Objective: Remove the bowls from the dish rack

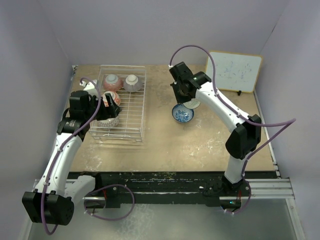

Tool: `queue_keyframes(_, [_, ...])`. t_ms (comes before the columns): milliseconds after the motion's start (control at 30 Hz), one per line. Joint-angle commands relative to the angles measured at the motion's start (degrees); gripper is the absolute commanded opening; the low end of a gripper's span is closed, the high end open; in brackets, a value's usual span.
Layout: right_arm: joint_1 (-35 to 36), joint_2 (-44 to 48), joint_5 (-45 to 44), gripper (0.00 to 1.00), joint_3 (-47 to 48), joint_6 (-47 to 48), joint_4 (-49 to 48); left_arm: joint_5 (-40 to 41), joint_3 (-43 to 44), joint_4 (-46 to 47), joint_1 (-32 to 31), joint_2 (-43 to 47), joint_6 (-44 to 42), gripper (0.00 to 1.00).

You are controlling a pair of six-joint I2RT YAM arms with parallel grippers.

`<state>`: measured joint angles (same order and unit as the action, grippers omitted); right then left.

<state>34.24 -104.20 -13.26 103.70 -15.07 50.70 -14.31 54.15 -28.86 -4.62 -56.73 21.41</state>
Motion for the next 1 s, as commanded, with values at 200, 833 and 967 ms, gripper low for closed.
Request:
queue_keyframes(200, [0.3, -6.9, -8.6, 0.0, 3.7, 5.7, 4.3, 1.2, -2.4, 1.8, 0.0, 1.4, -2.6, 0.85])
queue_keyframes(833, [2.0, -11.0, -5.8, 0.0, 1.6, 7.5, 0.4, 1.3, -4.0, 1.9, 0.0, 0.9, -4.9, 0.86])
queue_keyframes(967, [3.2, -11.4, -6.1, 0.0, 1.5, 7.2, 0.9, 1.2, -4.2, 1.7, 0.0, 1.2, -4.9, 0.86])
